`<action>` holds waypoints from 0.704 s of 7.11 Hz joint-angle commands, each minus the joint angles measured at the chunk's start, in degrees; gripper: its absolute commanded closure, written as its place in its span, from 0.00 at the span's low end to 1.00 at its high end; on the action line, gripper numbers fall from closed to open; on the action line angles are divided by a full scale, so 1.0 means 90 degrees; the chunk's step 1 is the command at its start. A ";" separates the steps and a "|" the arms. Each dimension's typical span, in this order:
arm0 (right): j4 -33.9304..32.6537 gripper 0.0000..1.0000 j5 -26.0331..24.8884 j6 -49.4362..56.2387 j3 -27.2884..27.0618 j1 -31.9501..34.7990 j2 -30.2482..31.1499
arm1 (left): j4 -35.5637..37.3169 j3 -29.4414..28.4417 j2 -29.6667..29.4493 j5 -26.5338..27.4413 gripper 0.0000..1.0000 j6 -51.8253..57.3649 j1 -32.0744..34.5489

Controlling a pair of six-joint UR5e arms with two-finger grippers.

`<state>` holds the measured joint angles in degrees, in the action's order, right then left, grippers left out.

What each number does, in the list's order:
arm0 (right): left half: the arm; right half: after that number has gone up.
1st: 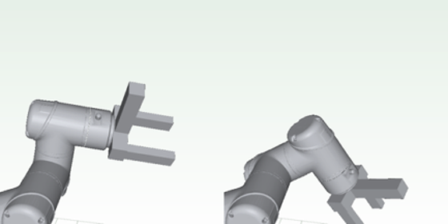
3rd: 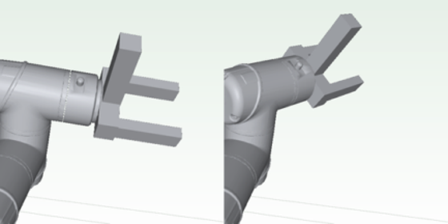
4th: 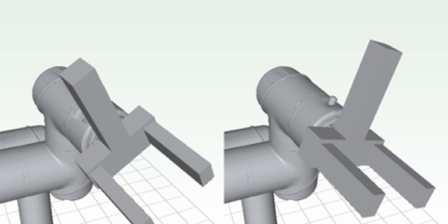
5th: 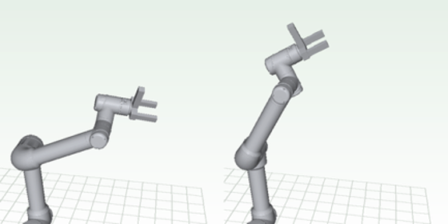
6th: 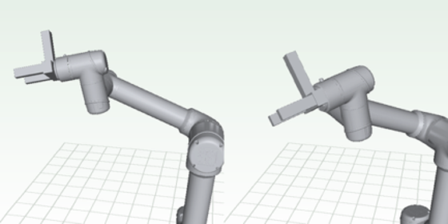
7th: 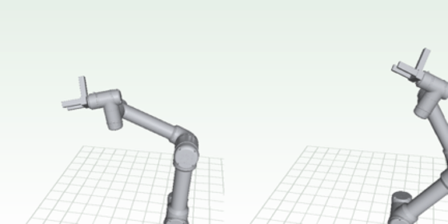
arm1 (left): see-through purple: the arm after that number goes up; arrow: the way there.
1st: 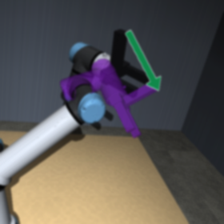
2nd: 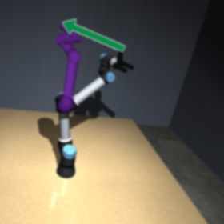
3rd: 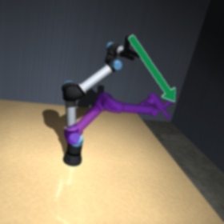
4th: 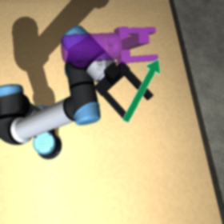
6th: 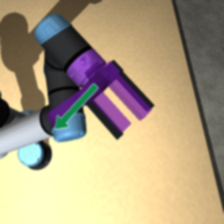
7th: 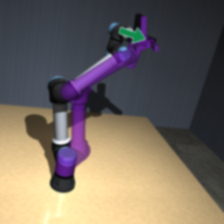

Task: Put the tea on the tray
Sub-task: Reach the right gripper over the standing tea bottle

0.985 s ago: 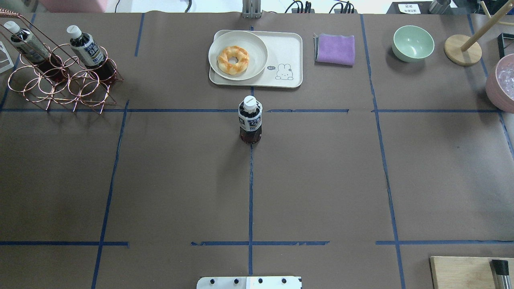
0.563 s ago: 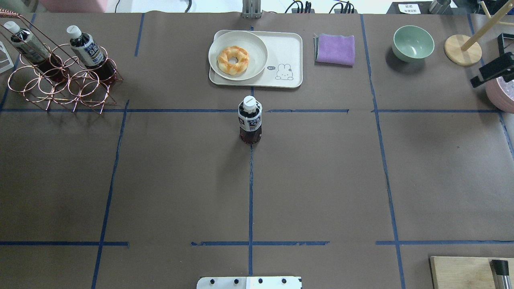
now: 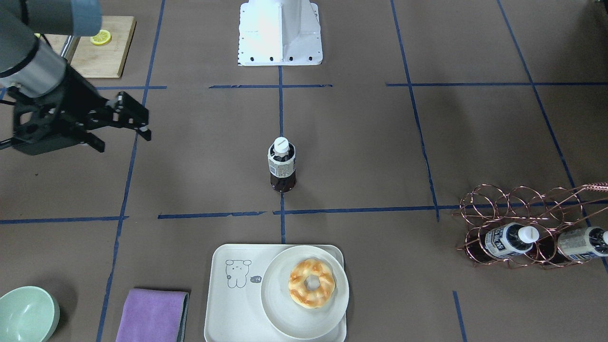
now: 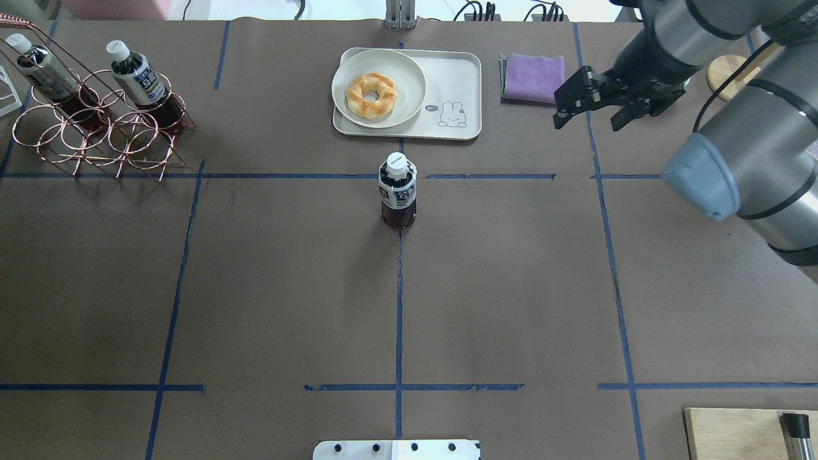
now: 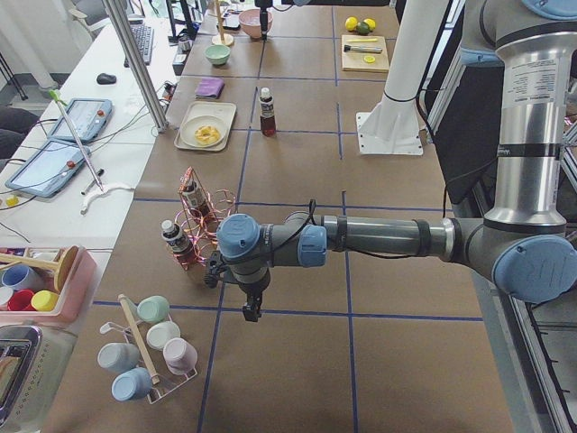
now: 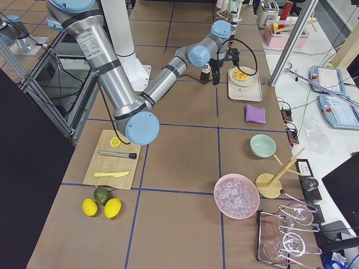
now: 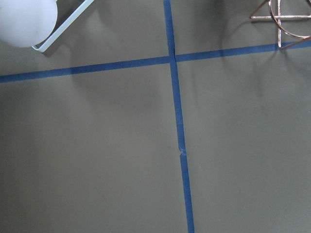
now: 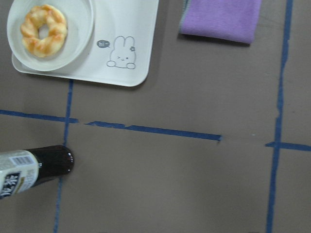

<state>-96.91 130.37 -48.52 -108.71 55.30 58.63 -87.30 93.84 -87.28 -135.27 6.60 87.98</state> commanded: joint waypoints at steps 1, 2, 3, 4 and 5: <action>-0.0859 0.01 -0.1062 -0.1167 0.0067 -0.0954 -0.1196 | -0.0007 0.0003 0.0000 0.0001 0.00 -0.0001 0.0000; -0.1057 0.01 -0.1454 -0.1491 0.0357 -0.1259 -0.1676 | -0.0007 -0.0006 0.0000 0.0001 0.00 -0.0001 0.0000; -0.1059 0.02 -0.1661 -0.1600 0.0805 -0.1455 -0.2087 | -0.0007 0.0003 0.0000 0.0001 0.00 -0.0001 0.0000; -0.1049 0.03 -0.1934 -0.1601 0.1080 -0.1612 -0.2313 | -0.0007 -0.0006 0.0010 0.0001 0.00 -0.0001 0.0000; -0.1030 0.06 -0.2140 -0.1601 0.1373 -0.1729 -0.2489 | -0.0007 -0.0006 0.0010 0.0001 0.00 -0.0001 0.0000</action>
<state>-106.19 113.68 -62.62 -99.66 41.34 38.72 -87.36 93.81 -87.22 -135.26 6.59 87.98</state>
